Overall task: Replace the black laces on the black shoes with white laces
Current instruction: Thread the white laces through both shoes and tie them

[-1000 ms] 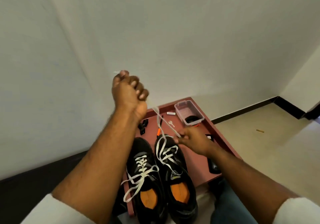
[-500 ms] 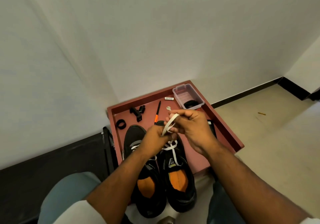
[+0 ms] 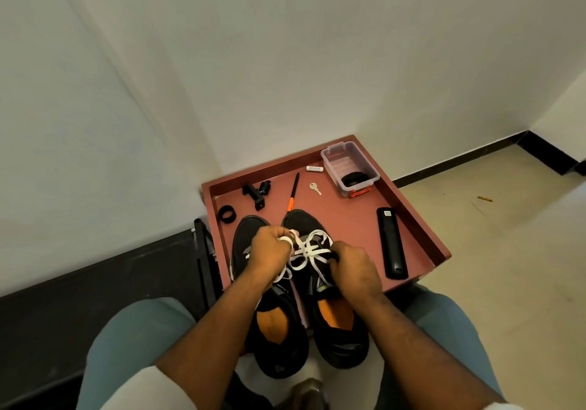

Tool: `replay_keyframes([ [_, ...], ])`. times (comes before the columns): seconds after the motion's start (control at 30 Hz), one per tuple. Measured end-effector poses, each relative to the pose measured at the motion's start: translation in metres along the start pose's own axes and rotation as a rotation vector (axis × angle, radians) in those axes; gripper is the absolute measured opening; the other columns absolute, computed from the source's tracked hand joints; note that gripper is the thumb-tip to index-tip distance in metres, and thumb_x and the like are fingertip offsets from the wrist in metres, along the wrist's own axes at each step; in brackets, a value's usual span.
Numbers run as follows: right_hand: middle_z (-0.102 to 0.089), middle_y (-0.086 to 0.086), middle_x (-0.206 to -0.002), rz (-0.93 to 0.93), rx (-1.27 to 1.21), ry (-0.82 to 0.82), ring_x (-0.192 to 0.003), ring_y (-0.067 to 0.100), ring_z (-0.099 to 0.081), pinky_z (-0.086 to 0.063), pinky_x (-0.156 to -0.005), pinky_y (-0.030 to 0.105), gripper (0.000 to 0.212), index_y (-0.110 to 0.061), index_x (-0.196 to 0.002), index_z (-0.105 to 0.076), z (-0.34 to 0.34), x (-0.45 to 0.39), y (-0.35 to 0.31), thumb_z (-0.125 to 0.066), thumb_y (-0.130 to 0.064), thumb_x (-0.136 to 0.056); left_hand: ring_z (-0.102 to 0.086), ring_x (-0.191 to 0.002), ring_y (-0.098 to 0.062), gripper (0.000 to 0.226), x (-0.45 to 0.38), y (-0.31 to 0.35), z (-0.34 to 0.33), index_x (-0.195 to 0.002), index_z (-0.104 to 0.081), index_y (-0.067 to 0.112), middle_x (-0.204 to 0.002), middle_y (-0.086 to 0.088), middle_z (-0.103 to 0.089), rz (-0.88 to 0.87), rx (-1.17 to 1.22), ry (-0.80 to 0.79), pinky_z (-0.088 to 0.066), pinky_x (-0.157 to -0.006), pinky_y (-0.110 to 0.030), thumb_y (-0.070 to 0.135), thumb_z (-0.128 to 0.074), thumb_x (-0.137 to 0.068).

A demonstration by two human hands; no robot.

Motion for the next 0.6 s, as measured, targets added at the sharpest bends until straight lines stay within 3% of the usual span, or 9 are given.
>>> replay_keyframes([
  [0.07,-0.069,0.01,-0.093,0.001,0.056,0.007,-0.085,0.032,-0.066,-0.054,-0.071,0.037,0.03,-0.016,-0.12,-0.055,-0.003,0.002,-0.002,-0.045,-0.011,-0.093,-0.061,-0.061,-0.014,0.037,0.003,-0.003,0.01,-0.062,-0.068,0.017,-0.079,-0.005,-0.071,0.028,-0.045,0.021,-0.05,-0.054,-0.024,-0.004,-0.05,-0.087],
  [0.13,-0.068,0.01,-0.092,-0.004,0.068,0.014,-0.084,0.031,-0.066,-0.056,-0.073,0.04,0.046,-0.02,-0.136,-0.038,-0.006,0.002,-0.006,-0.046,-0.009,-0.093,-0.046,-0.045,-0.015,0.033,0.008,-0.006,0.023,-0.067,-0.07,0.01,-0.065,-0.008,-0.063,0.071,-0.052,0.043,-0.036,-0.043,-0.019,0.001,-0.049,-0.09],
  [0.23,-0.067,0.01,-0.093,-0.037,0.091,0.002,-0.084,0.029,-0.066,-0.057,-0.076,0.044,0.061,-0.022,-0.144,-0.022,-0.012,-0.002,-0.011,-0.049,-0.008,-0.091,-0.043,-0.048,-0.019,0.027,0.015,-0.013,0.044,-0.077,-0.072,0.001,-0.064,-0.016,-0.059,0.119,-0.051,0.053,-0.034,-0.047,-0.022,0.004,-0.051,-0.094],
  [0.4,-0.066,0.011,-0.095,-0.106,0.108,0.012,-0.085,0.031,-0.065,-0.056,-0.071,0.04,0.048,-0.018,-0.131,-0.028,-0.011,-0.003,-0.014,-0.049,-0.006,-0.09,-0.039,-0.038,-0.013,0.035,0.032,-0.014,0.048,-0.062,-0.071,0.01,-0.052,-0.009,-0.059,0.124,-0.056,0.008,-0.031,-0.042,-0.018,0.004,-0.055,-0.092],
  [0.5,-0.065,0.011,-0.098,-0.147,0.098,0.02,-0.087,0.031,-0.064,-0.056,-0.073,0.042,0.038,-0.017,-0.122,-0.034,-0.008,-0.003,-0.019,-0.049,-0.005,-0.089,-0.047,-0.039,-0.01,0.028,0.042,-0.014,0.042,-0.068,-0.075,0.004,-0.055,-0.01,-0.062,0.141,-0.075,-0.042,-0.038,-0.045,-0.018,0.005,-0.059,-0.091],
  [0.6,-0.065,0.011,-0.105,-0.125,0.081,-0.028,-0.093,0.031,-0.063,-0.054,-0.077,0.039,0.031,-0.017,-0.121,-0.048,-0.006,-0.005,-0.024,-0.049,-0.008,-0.091,-0.065,-0.063,-0.017,0.026,0.044,-0.014,0.035,-0.064,-0.075,0.011,-0.067,-0.009,-0.071,0.097,-0.1,-0.049,-0.053,-0.064,-0.03,0.009,-0.065,-0.088],
])
Point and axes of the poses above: each hand's wrist, its own x-axis away from the middle knuckle, its own z-axis out of the back of the hand, y = z × x, the point moved 3 cm from there along -x, towards the middle knuckle
